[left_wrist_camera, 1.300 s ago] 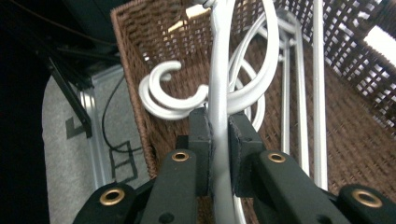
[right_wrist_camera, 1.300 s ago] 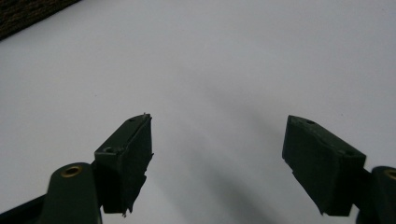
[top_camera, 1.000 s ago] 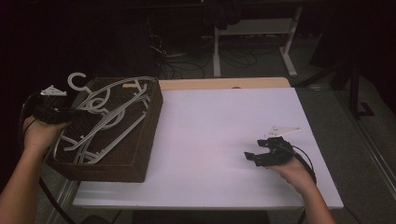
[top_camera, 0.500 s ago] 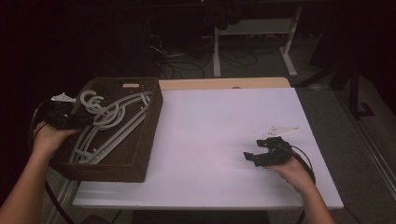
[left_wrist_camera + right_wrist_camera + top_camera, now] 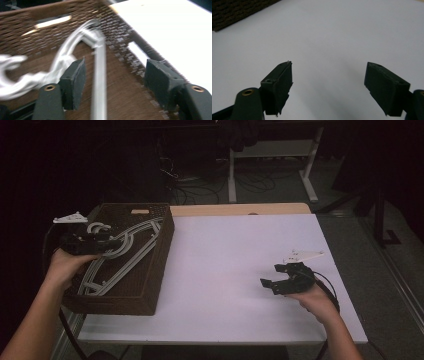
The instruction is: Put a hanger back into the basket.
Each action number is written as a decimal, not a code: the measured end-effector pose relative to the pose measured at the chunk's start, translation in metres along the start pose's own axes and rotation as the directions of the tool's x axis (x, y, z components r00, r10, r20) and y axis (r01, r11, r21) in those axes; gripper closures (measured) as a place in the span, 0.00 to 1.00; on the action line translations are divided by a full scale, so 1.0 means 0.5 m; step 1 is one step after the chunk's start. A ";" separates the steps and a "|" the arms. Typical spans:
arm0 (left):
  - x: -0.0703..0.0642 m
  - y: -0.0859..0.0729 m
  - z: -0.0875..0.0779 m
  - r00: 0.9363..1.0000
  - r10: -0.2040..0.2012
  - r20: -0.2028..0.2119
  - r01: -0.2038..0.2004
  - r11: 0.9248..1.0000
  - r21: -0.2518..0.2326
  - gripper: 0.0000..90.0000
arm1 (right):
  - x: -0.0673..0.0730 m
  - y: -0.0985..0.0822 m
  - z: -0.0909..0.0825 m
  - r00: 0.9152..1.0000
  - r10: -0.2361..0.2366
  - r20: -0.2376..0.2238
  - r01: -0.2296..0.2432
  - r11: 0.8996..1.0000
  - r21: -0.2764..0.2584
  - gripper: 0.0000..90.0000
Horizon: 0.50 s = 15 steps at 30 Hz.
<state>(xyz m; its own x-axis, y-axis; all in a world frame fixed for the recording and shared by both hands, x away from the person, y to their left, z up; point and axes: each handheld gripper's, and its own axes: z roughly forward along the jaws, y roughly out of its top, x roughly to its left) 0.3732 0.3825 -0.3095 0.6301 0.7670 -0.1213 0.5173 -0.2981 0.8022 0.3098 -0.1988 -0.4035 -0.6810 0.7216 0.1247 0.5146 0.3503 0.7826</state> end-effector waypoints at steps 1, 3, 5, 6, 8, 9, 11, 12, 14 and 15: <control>-0.022 0.006 0.006 0.999 0.014 0.044 -0.013 1.000 -0.023 0.33 | 0.001 0.007 -0.007 1.000 0.001 -0.001 -0.001 1.000 -0.013 0.23; -0.034 0.007 0.010 0.998 0.022 0.066 -0.020 0.999 -0.039 0.32 | 0.001 0.011 -0.010 1.000 -0.001 -0.003 0.001 1.000 -0.019 0.23; -0.059 0.010 0.019 0.994 0.047 0.103 -0.042 0.998 -0.055 0.28 | 0.000 0.020 -0.024 1.000 0.002 -0.003 -0.003 0.999 -0.039 0.21; -0.071 0.010 0.025 0.991 0.058 0.119 -0.051 0.997 -0.061 0.27 | -0.001 0.023 -0.028 1.000 0.002 -0.004 -0.002 0.999 -0.048 0.21; -0.096 0.010 0.035 0.985 0.085 0.151 -0.074 0.994 -0.075 0.26 | -0.001 0.026 -0.032 1.000 0.003 -0.005 -0.003 0.998 -0.056 0.20; -0.108 0.009 0.041 0.982 0.098 0.164 -0.085 0.993 -0.080 0.23 | -0.001 0.031 -0.039 1.000 0.004 -0.012 -0.004 0.998 -0.070 0.18; -0.131 0.005 0.052 0.973 0.114 0.200 -0.098 0.991 -0.088 0.21 | 0.001 0.034 -0.042 1.000 0.005 -0.013 -0.006 0.997 -0.074 0.17; -0.141 0.002 0.058 0.970 0.121 0.211 -0.105 0.991 -0.089 0.19 | 0.002 0.036 -0.044 1.000 0.002 -0.016 -0.004 0.997 -0.077 0.17; -0.159 -0.005 0.069 0.962 0.131 0.238 -0.111 0.989 -0.093 0.16 | 0.005 0.040 -0.048 1.000 -0.006 -0.019 0.004 0.997 -0.080 0.15; -0.174 -0.013 0.079 0.955 0.138 0.264 -0.117 0.989 -0.094 0.15 | 0.009 0.045 -0.052 1.000 -0.016 -0.021 0.014 0.996 -0.087 0.14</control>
<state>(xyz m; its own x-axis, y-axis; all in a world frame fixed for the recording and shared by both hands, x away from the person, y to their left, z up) 0.3381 0.2952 -0.3273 0.8257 0.5412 -0.1589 0.3832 -0.3315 0.8621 0.3048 -0.2033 -0.3696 -0.6999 0.7032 0.1254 0.4578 0.3069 0.8344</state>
